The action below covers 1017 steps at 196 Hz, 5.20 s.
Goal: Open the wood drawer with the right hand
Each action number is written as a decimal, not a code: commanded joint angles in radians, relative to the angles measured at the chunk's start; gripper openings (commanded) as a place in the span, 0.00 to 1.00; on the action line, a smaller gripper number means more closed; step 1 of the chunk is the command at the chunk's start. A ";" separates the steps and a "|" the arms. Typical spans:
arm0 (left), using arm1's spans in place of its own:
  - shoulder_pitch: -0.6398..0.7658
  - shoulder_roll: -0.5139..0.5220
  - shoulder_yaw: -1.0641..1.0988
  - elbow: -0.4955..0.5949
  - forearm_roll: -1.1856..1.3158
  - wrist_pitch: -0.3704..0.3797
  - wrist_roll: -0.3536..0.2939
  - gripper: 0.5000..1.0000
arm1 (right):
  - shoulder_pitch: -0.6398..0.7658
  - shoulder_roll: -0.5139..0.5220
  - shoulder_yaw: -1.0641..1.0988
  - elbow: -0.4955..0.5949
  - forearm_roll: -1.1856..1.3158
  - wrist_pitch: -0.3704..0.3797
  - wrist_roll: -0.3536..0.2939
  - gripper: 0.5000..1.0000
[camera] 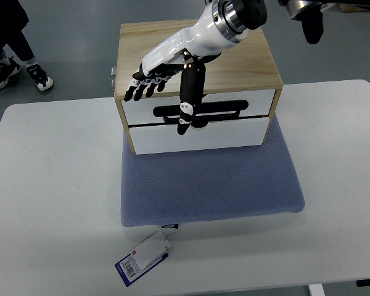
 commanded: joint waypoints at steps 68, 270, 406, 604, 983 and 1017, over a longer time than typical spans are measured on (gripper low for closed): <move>0.000 0.000 0.000 0.002 0.000 0.001 0.000 1.00 | -0.078 -0.016 -0.003 0.027 0.185 -0.109 -0.033 0.88; 0.000 0.000 0.000 0.006 0.000 0.001 0.000 1.00 | -0.155 -0.018 -0.157 0.035 0.206 -0.327 -0.125 0.88; 0.000 0.000 0.000 0.009 0.000 0.001 0.000 1.00 | -0.153 -0.024 -0.246 0.036 0.202 -0.338 -0.139 0.88; 0.000 0.000 0.000 0.009 0.000 0.002 0.000 1.00 | -0.075 -0.108 -0.249 0.183 0.202 -0.188 -0.142 0.88; 0.000 0.000 0.003 -0.003 0.006 0.001 0.002 1.00 | -1.034 0.042 1.462 -0.686 0.225 -0.416 0.177 0.89; -0.001 0.000 0.003 -0.015 0.008 0.001 0.002 1.00 | -1.075 0.091 1.483 -0.751 0.324 -0.419 0.247 0.89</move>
